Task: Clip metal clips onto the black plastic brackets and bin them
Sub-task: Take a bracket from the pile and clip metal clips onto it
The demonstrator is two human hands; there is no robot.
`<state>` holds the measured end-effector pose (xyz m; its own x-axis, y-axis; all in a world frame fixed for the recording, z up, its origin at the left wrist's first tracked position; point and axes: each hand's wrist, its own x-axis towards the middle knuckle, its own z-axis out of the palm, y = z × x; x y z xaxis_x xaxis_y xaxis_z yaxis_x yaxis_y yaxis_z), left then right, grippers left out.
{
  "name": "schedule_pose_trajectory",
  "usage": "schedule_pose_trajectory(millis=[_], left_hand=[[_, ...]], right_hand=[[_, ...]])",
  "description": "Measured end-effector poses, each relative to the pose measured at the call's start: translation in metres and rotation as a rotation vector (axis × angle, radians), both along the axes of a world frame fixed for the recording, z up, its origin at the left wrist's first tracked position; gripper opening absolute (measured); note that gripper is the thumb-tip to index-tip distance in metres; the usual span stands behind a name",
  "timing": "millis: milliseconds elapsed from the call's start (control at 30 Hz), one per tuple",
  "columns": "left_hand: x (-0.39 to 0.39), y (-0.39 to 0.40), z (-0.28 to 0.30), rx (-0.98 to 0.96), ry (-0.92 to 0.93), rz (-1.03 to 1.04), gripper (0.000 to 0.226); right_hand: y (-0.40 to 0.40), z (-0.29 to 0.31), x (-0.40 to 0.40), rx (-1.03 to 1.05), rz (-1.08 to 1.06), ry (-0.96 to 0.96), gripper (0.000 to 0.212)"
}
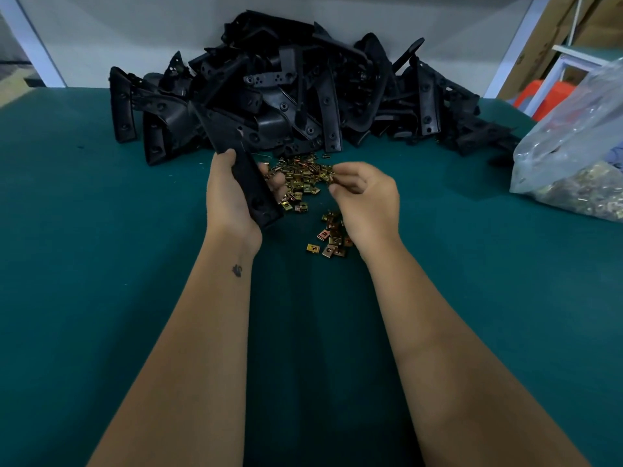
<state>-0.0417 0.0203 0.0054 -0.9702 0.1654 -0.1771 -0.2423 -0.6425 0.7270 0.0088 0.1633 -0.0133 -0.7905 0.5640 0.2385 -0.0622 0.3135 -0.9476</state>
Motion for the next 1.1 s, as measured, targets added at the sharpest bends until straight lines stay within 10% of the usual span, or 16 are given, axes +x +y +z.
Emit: schedule_pose_trajectory(millis=[267, 833, 1000, 1100], left_hand=[[0.005, 0.007, 0.001, -0.029, 0.175, -0.178, 0.049], [0.003, 0.01, -0.004, -0.531, 0.248, -0.068, 0.019], [0.004, 0.002, -0.007, -0.867, 0.471, 0.036, 0.038], [0.001, -0.002, -0.014, -1.394, 0.644, 0.13, 0.048]], right_hand=[[0.0, 0.002, 0.0, -0.045, -0.018, 0.032, 0.024], [0.0, 0.007, 0.002, -0.367, 0.089, 0.14, 0.026], [0.0, 0.009, 0.003, -0.412, 0.113, 0.193, 0.022], [0.001, 0.009, 0.004, -0.416, 0.095, 0.223, 0.017]])
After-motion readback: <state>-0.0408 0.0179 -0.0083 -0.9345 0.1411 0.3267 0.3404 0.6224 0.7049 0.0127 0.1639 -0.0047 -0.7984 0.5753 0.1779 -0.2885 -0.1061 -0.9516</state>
